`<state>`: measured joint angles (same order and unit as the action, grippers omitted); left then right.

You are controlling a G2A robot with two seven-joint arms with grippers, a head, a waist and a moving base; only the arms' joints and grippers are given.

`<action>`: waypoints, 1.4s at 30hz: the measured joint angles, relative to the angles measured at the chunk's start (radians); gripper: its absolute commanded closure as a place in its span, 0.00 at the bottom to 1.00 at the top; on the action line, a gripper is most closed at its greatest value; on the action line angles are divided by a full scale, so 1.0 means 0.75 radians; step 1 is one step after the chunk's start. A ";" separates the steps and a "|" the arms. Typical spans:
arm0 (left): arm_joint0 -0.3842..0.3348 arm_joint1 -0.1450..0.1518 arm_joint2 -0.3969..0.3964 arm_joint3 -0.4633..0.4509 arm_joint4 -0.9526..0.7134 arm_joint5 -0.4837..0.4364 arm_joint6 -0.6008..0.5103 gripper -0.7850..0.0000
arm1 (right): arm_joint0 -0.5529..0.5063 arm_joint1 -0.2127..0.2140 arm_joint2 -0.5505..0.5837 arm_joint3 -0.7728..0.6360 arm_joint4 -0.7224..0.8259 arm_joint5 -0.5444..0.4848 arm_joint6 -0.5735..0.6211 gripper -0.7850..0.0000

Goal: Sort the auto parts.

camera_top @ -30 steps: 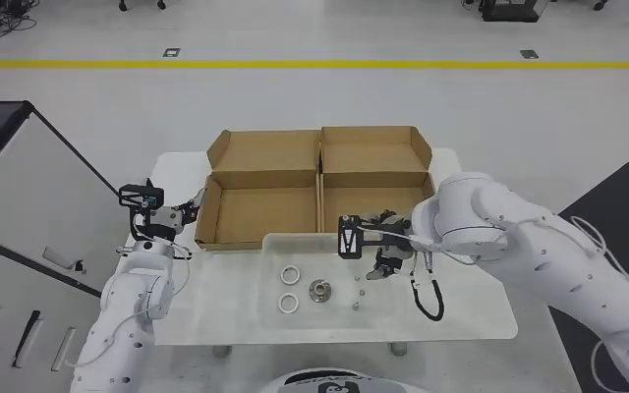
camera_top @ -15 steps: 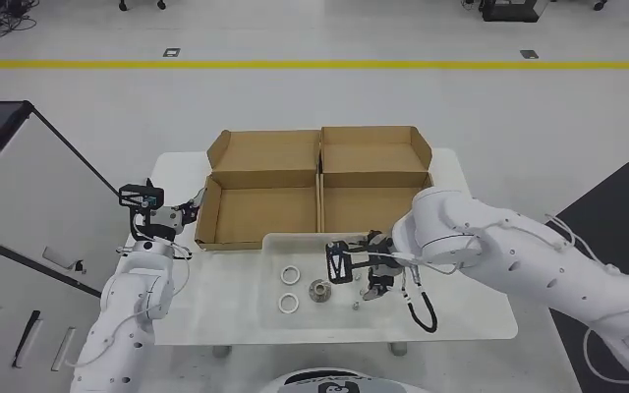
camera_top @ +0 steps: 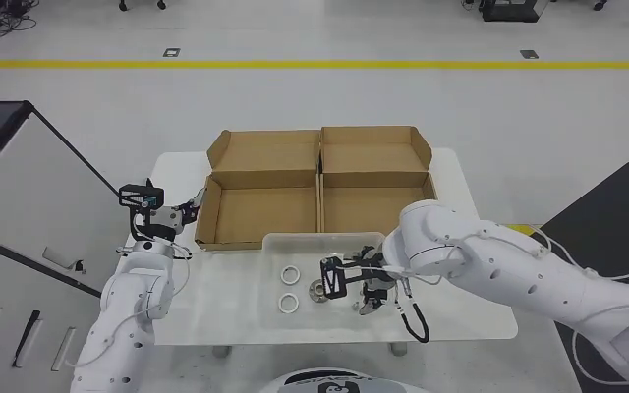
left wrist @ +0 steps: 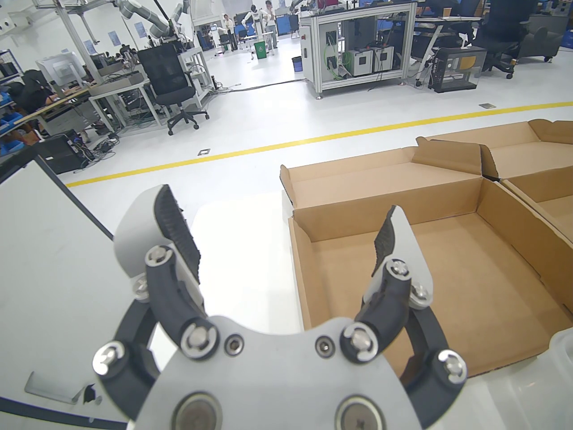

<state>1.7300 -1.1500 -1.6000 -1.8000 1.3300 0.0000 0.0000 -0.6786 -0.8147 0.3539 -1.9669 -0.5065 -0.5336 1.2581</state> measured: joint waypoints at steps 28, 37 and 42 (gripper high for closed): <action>0.000 0.000 0.000 0.000 0.000 0.000 0.000 0.00 | -0.017 -0.019 0.022 0.024 -0.060 0.054 -0.062 0.00; 0.000 0.000 0.000 0.000 0.000 0.000 0.000 0.00 | -0.008 -0.025 0.036 -0.002 -0.032 0.134 0.095 0.00; 0.000 0.000 0.000 0.000 0.000 0.000 0.000 0.00 | 0.026 -0.062 0.004 0.009 -0.001 0.180 0.187 0.00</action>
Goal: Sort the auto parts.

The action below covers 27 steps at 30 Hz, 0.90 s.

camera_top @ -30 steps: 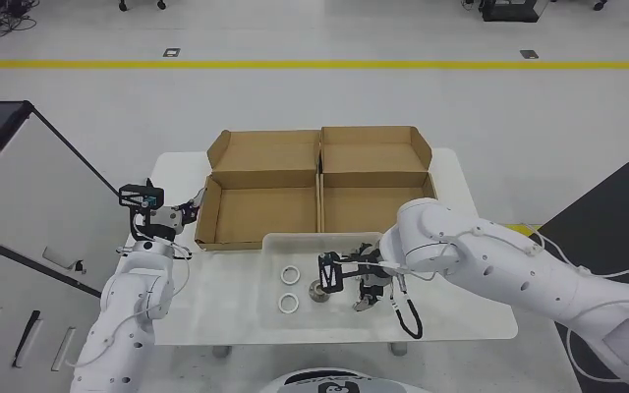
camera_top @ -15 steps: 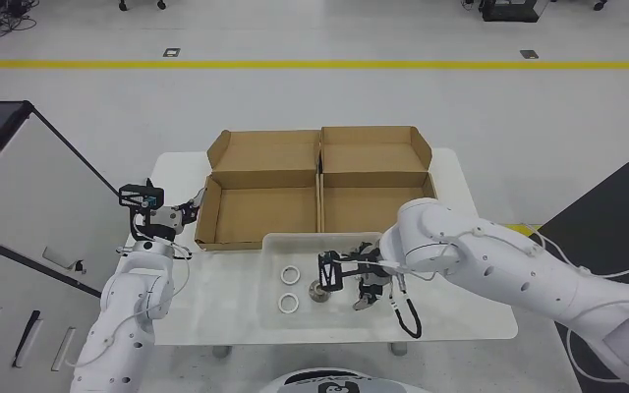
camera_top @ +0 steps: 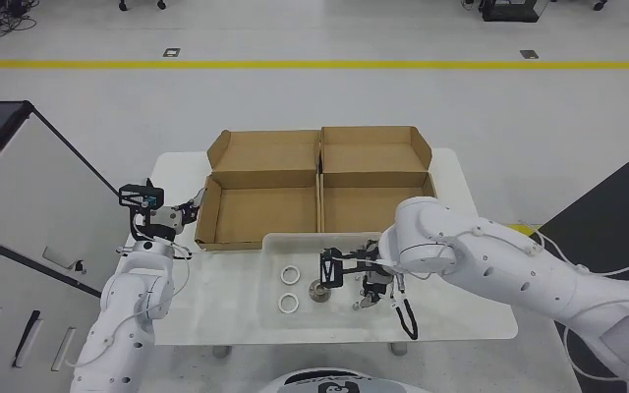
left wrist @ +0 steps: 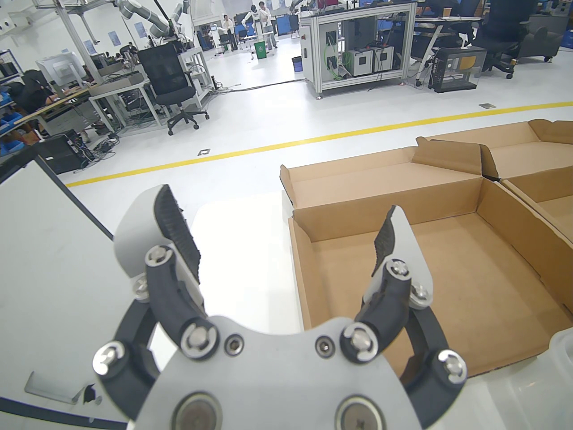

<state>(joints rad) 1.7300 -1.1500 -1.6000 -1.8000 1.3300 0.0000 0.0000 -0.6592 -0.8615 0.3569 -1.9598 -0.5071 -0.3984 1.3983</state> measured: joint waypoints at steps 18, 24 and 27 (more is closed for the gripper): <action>0.000 0.000 0.000 0.000 0.000 0.000 0.000 0.00 | 0.058 -0.146 -0.110 0.177 0.010 0.018 0.033 0.28; 0.000 0.000 0.000 0.000 0.000 0.000 0.000 0.00 | 0.043 -0.155 -0.113 0.203 0.006 0.020 0.041 0.40; 0.000 0.000 0.000 0.000 0.000 0.000 0.000 0.00 | 0.032 -0.154 -0.112 0.206 0.004 0.017 0.046 0.39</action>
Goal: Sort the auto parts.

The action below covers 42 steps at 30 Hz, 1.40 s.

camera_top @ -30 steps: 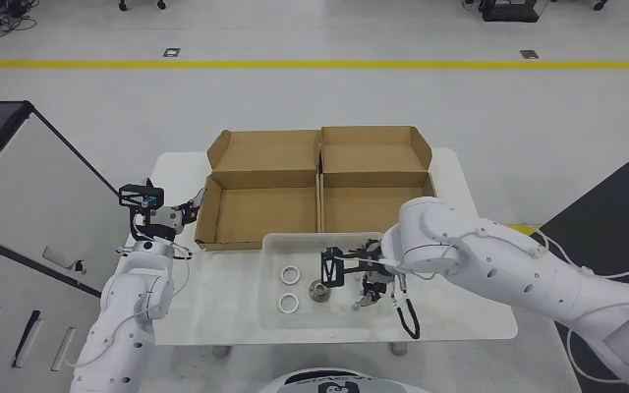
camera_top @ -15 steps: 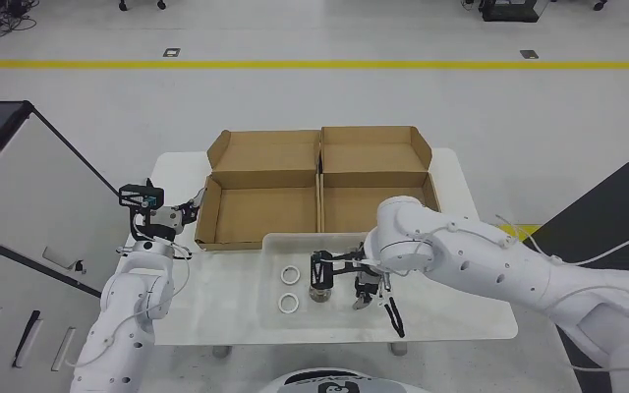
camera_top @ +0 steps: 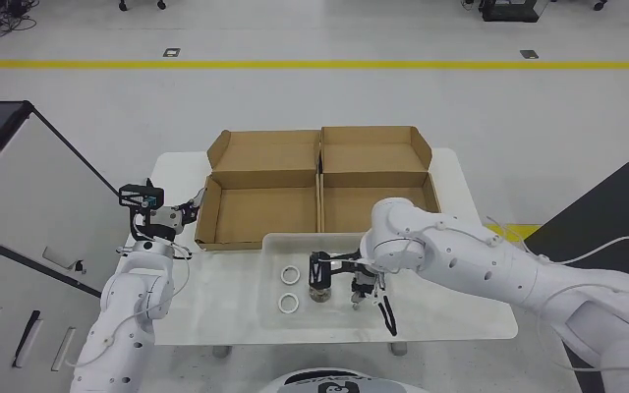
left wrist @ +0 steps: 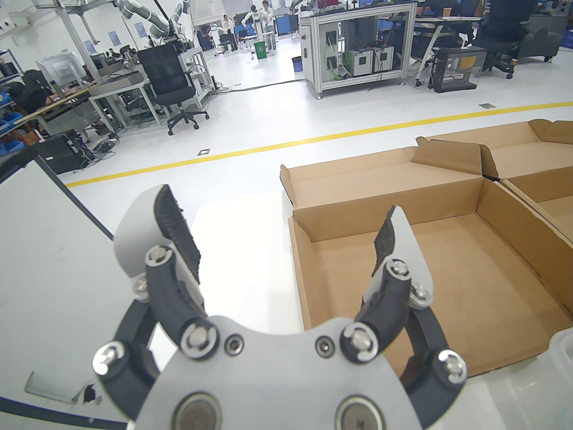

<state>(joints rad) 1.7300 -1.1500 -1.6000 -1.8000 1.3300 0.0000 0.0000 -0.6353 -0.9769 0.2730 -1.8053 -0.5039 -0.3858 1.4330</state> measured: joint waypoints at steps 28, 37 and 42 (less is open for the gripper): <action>0.000 0.000 0.000 0.000 0.000 0.000 0.000 0.00 | 0.049 -0.004 -0.137 0.033 0.061 -0.036 -0.034 0.42; 0.000 0.000 0.000 0.000 0.000 0.000 0.000 0.00 | 0.028 -0.028 -0.137 0.054 0.046 -0.023 -0.021 0.41; 0.000 0.000 0.000 0.000 0.000 0.000 0.000 0.00 | 0.022 -0.040 -0.137 0.071 0.041 -0.017 -0.015 0.42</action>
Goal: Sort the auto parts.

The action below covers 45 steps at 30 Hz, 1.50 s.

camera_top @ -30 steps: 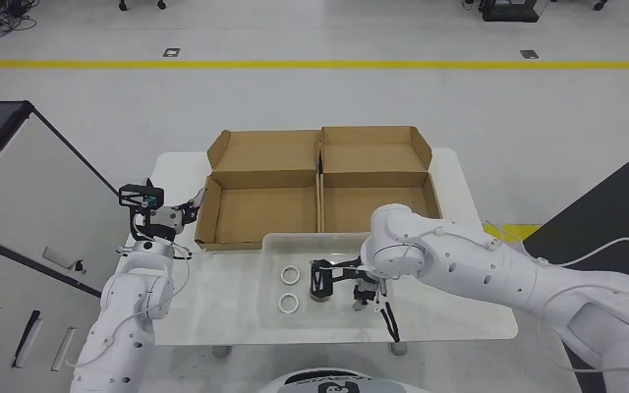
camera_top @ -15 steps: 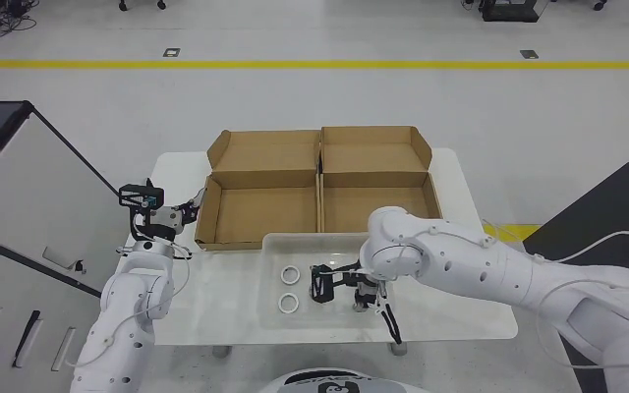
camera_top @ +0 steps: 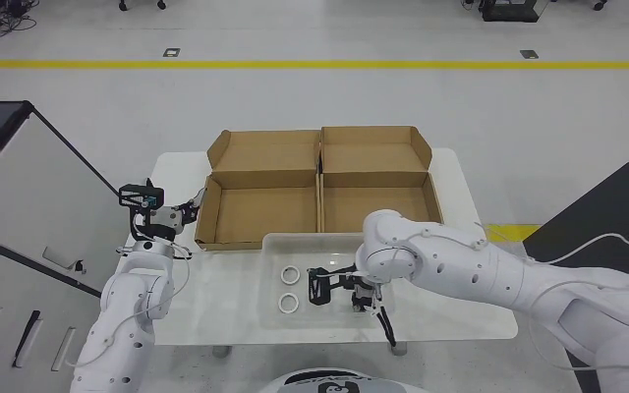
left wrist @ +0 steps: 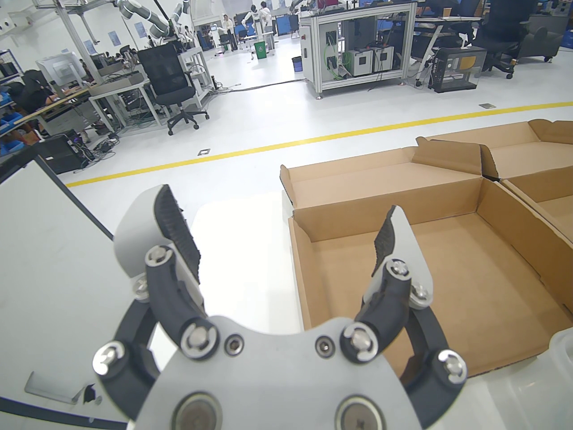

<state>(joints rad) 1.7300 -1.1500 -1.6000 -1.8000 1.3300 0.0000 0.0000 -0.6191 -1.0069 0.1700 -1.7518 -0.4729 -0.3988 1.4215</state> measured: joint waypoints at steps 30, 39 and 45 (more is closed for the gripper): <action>0.000 0.000 0.000 0.000 0.000 0.000 0.000 0.00 | -0.032 -0.047 0.000 0.066 -0.028 0.031 0.031 0.52; 0.000 0.000 0.000 0.000 0.000 0.000 0.000 0.00 | -0.036 -0.056 0.000 0.079 -0.034 0.040 0.040 0.60; 0.000 0.000 0.000 0.000 0.000 0.000 0.000 0.00 | -0.039 -0.060 0.000 0.094 -0.029 0.040 0.040 0.78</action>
<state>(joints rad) 1.7300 -1.1500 -1.6000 -1.8000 1.3300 0.0000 0.0000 -0.6486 -1.0517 0.1700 -1.6815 -0.4944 -0.3687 1.4517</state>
